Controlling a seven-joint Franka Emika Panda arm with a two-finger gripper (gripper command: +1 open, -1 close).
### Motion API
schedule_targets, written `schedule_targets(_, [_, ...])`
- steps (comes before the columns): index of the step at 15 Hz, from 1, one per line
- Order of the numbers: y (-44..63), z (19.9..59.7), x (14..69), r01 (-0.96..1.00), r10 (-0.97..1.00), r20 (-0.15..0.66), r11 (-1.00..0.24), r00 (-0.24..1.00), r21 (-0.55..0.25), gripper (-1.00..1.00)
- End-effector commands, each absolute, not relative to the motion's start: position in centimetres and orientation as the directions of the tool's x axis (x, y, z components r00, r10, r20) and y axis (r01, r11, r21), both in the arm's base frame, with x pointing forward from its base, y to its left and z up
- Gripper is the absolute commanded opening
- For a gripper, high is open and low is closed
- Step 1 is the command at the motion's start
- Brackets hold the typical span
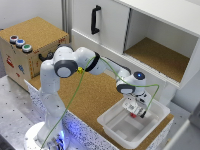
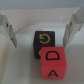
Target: Place the purple object on the table
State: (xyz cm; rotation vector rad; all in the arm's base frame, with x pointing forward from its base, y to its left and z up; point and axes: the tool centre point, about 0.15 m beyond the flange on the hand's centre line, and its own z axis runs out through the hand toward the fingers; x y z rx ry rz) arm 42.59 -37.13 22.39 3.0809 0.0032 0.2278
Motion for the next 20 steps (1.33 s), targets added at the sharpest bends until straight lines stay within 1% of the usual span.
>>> schedule_targets(1, [-36.8, 20.9, 44.2, -0.03, -0.019, 0.11, -0.994, 0.994, 0.104, -1.0])
schedule_targets(8, [-38.2, 21.2, 43.8, -0.072, -0.057, 0.125, -0.991, 0.991, 0.116, -1.0])
schedule_targets(12, [-38.5, 22.2, 43.8, -0.076, -0.06, 0.149, -0.991, 0.987, 0.109, -1.0])
schedule_targets(13, [-38.4, 22.8, 43.9, -0.075, -0.057, 0.161, -0.992, 0.985, 0.103, -1.0])
schedule_targets(18, [-36.5, 28.1, 44.0, -0.047, -0.031, 0.263, -0.997, 0.964, 0.054, -1.0])
schedule_targets(20, [-35.2, 30.7, 44.1, -0.043, -0.024, 0.32, -0.998, 0.947, 0.05, -1.0])
